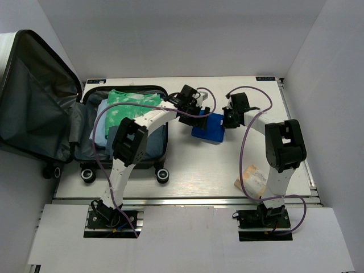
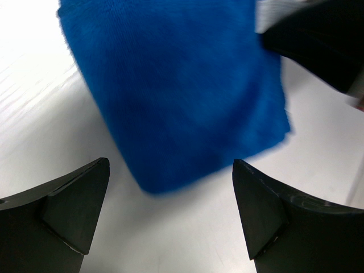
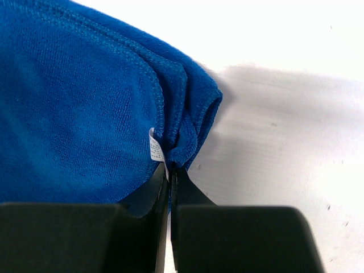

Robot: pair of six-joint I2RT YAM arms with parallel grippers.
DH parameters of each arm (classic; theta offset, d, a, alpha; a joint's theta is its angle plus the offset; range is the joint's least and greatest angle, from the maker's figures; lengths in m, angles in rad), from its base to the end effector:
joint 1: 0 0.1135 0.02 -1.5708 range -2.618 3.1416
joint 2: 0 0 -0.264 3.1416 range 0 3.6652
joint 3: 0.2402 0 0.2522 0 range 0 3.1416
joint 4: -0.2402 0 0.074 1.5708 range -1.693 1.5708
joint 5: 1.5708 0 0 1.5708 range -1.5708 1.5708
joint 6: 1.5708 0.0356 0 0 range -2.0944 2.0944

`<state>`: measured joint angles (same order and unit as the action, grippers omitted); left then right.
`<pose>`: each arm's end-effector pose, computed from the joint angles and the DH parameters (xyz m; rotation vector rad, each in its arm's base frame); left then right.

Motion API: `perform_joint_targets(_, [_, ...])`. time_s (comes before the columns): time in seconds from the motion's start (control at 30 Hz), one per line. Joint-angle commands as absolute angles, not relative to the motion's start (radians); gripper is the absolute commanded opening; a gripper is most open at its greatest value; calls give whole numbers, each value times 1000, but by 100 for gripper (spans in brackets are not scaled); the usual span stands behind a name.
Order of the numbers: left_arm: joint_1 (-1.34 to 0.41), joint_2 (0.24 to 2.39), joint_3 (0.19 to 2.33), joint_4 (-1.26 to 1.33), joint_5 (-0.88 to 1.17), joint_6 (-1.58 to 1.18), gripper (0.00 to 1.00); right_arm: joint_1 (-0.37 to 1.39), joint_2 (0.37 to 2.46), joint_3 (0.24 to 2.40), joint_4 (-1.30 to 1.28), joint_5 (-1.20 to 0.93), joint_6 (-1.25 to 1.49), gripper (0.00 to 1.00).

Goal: Pack the luggage

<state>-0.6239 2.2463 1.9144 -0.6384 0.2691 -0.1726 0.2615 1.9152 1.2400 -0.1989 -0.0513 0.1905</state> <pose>0.3982 -0.2983 0.2071 0.6926 2.5266 -0.6409 0.3938 0.1073 0.1717 -0.1102 2.4587 0.2618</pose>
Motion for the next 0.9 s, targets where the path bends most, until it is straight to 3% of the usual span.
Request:
perform_joint_targets(0.0, [-627, 2312, 2000, -643, 302, -169, 98, 252, 1948, 1299, -242, -107, 69, 0])
perform_joint_targets(0.1, [-627, 2374, 2054, -629, 282, -204, 98, 247, 1953, 1304, -244, -124, 54, 6])
perform_joint_targets(0.37, [-607, 2375, 1970, -517, 319, -267, 98, 238, 1951, 1272, -233, -110, 57, 6])
perform_joint_targets(0.5, [-607, 2378, 1933, -496, 336, -288, 89, 226, 1944, 1262, -222, -112, 66, 7])
perform_joint_targets(0.7, [-607, 2394, 1919, -454, 367, -321, 50, 221, 1934, 1230, -204, -114, 63, 7])
perform_joint_targets(0.73, [-607, 2401, 1934, -462, 368, -324, 32, 221, 1934, 1224, -204, -115, 60, 9])
perform_joint_targets(0.8, [-607, 2410, 1974, -474, 376, -325, 17, 222, 1930, 1216, -210, -117, 60, 15])
perform_joint_targets(0.83, [-607, 2408, 1983, -476, 377, -324, 5, 222, 1925, 1218, -216, -123, 57, 23])
perform_joint_targets(0.87, [-607, 2404, 1997, -483, 376, -315, 0, 225, 1905, 1218, -219, -130, 58, 28])
